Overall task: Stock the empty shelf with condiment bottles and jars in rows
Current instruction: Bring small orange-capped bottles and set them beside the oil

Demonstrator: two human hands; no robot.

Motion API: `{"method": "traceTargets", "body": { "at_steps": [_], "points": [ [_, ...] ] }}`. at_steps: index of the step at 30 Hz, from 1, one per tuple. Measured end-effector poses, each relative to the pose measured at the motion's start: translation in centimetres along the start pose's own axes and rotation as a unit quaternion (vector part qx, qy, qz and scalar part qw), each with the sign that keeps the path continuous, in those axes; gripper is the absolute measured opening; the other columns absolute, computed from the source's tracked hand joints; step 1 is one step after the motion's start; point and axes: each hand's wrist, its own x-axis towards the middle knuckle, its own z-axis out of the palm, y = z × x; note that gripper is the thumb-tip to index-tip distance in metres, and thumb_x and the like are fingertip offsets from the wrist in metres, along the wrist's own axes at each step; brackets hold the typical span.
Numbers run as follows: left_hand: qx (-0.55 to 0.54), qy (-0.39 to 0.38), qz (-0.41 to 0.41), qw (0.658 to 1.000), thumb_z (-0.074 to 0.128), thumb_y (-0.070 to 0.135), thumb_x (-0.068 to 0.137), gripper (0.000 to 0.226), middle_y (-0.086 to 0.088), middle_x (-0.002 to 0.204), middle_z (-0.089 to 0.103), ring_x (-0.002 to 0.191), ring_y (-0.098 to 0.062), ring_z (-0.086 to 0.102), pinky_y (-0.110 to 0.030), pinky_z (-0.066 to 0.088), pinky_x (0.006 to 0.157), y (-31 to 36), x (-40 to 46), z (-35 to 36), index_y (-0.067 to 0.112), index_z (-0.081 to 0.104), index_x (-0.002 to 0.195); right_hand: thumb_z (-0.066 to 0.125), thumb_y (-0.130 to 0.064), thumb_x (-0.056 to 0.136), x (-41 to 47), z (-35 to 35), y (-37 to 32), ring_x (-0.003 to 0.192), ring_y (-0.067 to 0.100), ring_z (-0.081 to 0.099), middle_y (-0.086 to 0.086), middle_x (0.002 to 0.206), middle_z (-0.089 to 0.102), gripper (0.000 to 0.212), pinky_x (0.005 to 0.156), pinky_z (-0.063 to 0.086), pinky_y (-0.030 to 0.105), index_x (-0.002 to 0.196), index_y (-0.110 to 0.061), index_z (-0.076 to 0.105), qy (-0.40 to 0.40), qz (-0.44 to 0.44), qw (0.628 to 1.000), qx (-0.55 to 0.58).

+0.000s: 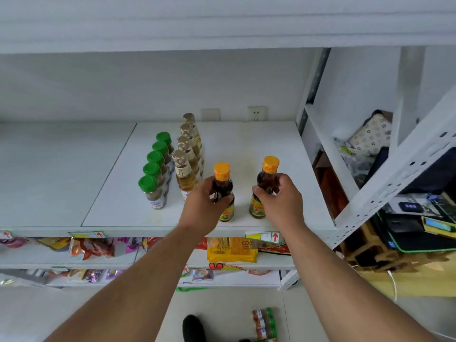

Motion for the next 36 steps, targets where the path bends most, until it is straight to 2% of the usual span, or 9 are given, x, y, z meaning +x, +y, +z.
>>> {"method": "traceTargets", "body": {
  "at_steps": [9, 14, 20, 23, 26, 29, 31, 33, 36],
  "points": [
    [0.0, -0.009, -0.016, 1.0, 0.075, 0.028, 0.087, 0.04, 0.011, 0.115, 0.069, 0.104, -0.008, 0.064, -0.02, 0.048, 0.081, -0.6, 4.0, 0.8, 0.024, 0.06, 0.124, 0.079, -0.038, 0.087, 2.7, 0.5, 0.1, 0.095, 0.008, 0.057, -0.015, 0.102, 0.063, 0.04, 0.082, 0.043, 0.024, 0.12, -0.025, 0.06, 0.004, -0.008, 1.0, -0.005],
    [-0.033, -0.036, -0.027, 0.998, 0.073, 0.023, 0.09, 0.044, 0.011, 0.121, 0.068, 0.111, -0.006, 0.063, -0.011, 0.047, 0.088, -1.1, 4.5, 0.7, 0.021, 0.057, 0.131, 0.078, -0.038, 0.088, 2.5, 0.4, 0.5, 0.095, 0.005, 0.056, -0.016, 0.103, 0.063, 0.04, 0.072, 0.037, 0.007, 0.12, -0.024, 0.059, 0.001, -0.008, 1.0, -0.004],
    [-0.058, -0.05, -0.03, 0.997, 0.074, 0.028, 0.087, 0.041, 0.013, 0.115, 0.07, 0.111, -0.008, 0.066, -0.04, 0.053, 0.103, -1.6, 4.6, 1.0, 0.031, 0.059, 0.126, 0.079, -0.04, 0.087, 2.6, 0.2, 0.5, 0.096, 0.005, 0.058, -0.016, 0.104, 0.063, 0.046, 0.07, 0.036, 0.005, 0.125, -0.024, 0.058, -0.022, 0.008, 1.0, 0.001],
    [-0.071, -0.057, -0.038, 0.995, 0.075, 0.024, 0.087, 0.046, 0.015, 0.121, 0.068, 0.117, -0.006, 0.062, -0.041, 0.05, 0.106, -2.1, 4.2, 1.0, 0.032, 0.057, 0.129, 0.08, -0.042, 0.086, 2.6, 0.0, 0.7, 0.106, 0.008, 0.06, -0.016, 0.11, 0.064, 0.052, 0.077, 0.039, 0.008, 0.129, -0.025, 0.056, -0.042, 0.02, 0.999, 0.007],
    [-0.093, -0.056, -0.062, 0.992, 0.074, 0.02, 0.09, 0.062, 0.013, 0.142, 0.057, 0.137, -0.007, 0.047, -0.028, 0.044, 0.107, -2.5, 3.4, 0.9, 0.029, 0.046, 0.146, 0.077, -0.045, 0.088, 1.1, -0.8, 0.7, 0.129, 0.014, 0.056, -0.006, 0.14, 0.061, 0.061, 0.102, 0.046, 0.026, 0.139, -0.024, 0.051, -0.045, 0.03, 0.998, 0.017],
    [-0.112, -0.023, -0.107, 0.988, 0.068, 0.014, 0.095, 0.07, 0.007, 0.153, 0.044, 0.141, -0.007, 0.04, -0.018, 0.037, 0.1, -3.0, 1.7, 1.1, 0.021, 0.034, 0.156, 0.07, -0.036, 0.094, -3.4, -1.8, 1.1, 0.122, 0.003, 0.06, -0.009, 0.129, 0.065, 0.036, 0.102, 0.053, 0.032, 0.126, -0.024, 0.058, 0.028, -0.02, 0.998, 0.052],
    [-0.112, -0.013, -0.134, 0.985, 0.064, 0.012, 0.097, 0.066, 0.004, 0.154, 0.044, 0.141, -0.009, 0.042, -0.017, 0.035, 0.1, -4.1, 0.3, 1.6, 0.018, 0.034, 0.155, 0.064, -0.032, 0.099, -5.7, -1.2, 1.3, 0.11, -0.009, 0.06, -0.018, 0.115, 0.067, 0.019, 0.096, 0.053, 0.026, 0.117, -0.026, 0.062, -0.015, -0.011, 0.998, 0.057],
    [-0.109, -0.011, -0.149, 0.983, 0.06, 0.011, 0.098, 0.062, 0.003, 0.155, 0.045, 0.14, -0.009, 0.043, -0.018, 0.035, 0.099, -5.2, -0.7, 2.2, 0.019, 0.035, 0.154, 0.055, -0.035, 0.104, -6.0, 0.6, 1.2, 0.11, -0.014, 0.056, -0.023, 0.123, 0.063, 0.026, 0.1, 0.048, 0.023, 0.128, -0.028, 0.062, -0.117, 0.022, 0.992, 0.04],
    [-0.107, -0.012, -0.147, 0.983, 0.055, 0.011, 0.1, 0.058, 0.004, 0.153, 0.046, 0.14, -0.007, 0.043, -0.018, 0.035, 0.1, -5.8, -1.3, 2.8, 0.02, 0.036, 0.154, 0.042, -0.042, 0.108, -4.0, 3.8, 0.8, 0.12, 0.0, 0.051, -0.016, 0.129, 0.057, 0.04, 0.106, 0.042, 0.026, 0.144, -0.028, 0.053, -0.179, 0.049, 0.982, 0.033]
  ]
}}
